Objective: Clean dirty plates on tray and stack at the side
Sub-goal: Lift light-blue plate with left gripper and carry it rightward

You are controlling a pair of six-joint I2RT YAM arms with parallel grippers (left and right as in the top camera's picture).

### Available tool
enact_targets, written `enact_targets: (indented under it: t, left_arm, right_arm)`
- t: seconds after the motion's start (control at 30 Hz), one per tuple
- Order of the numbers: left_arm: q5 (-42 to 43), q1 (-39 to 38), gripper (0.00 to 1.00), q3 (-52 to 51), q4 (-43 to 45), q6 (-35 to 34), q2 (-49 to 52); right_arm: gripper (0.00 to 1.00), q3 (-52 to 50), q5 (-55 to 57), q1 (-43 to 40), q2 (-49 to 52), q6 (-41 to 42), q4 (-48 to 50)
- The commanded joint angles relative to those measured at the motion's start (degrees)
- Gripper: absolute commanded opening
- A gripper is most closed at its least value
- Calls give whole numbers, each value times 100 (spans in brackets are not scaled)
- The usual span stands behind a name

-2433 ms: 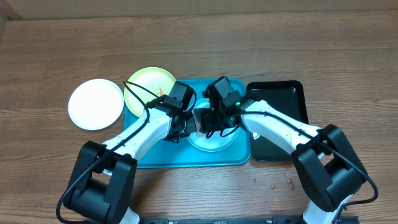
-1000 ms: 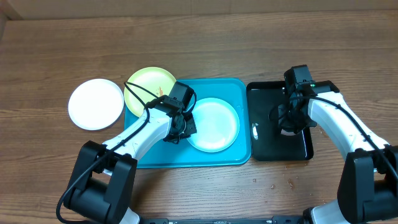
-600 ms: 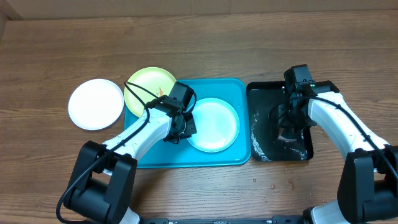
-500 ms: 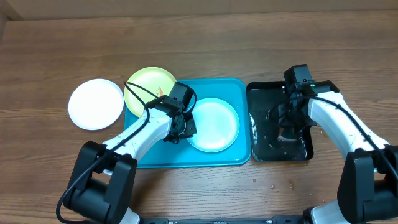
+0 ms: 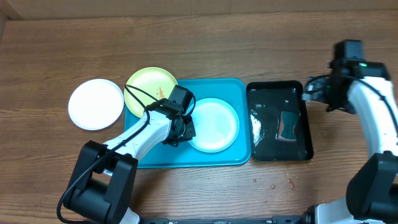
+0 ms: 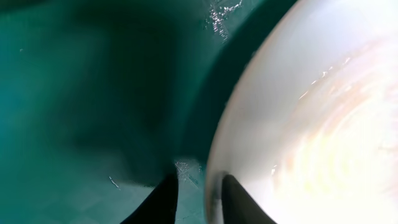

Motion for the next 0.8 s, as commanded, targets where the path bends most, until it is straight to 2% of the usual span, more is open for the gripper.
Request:
enact_targets:
  t: [0.0, 0.03, 0.27, 0.77]
  left_arm:
    - [9, -39, 7, -109, 22, 31, 37]
    - [11, -39, 4, -105, 22, 31, 35]
    - [-15, -15, 4, 236, -210, 341, 15]
    - [-15, 236, 4, 2697, -1849, 841, -15]
  right_arm:
    - [100, 68, 15, -376, -59, 55, 68]
    - [100, 68, 15, -468, -59, 52, 90]
    - [100, 68, 15, -713, -59, 55, 109]
    - [100, 68, 15, -713, -59, 52, 109]
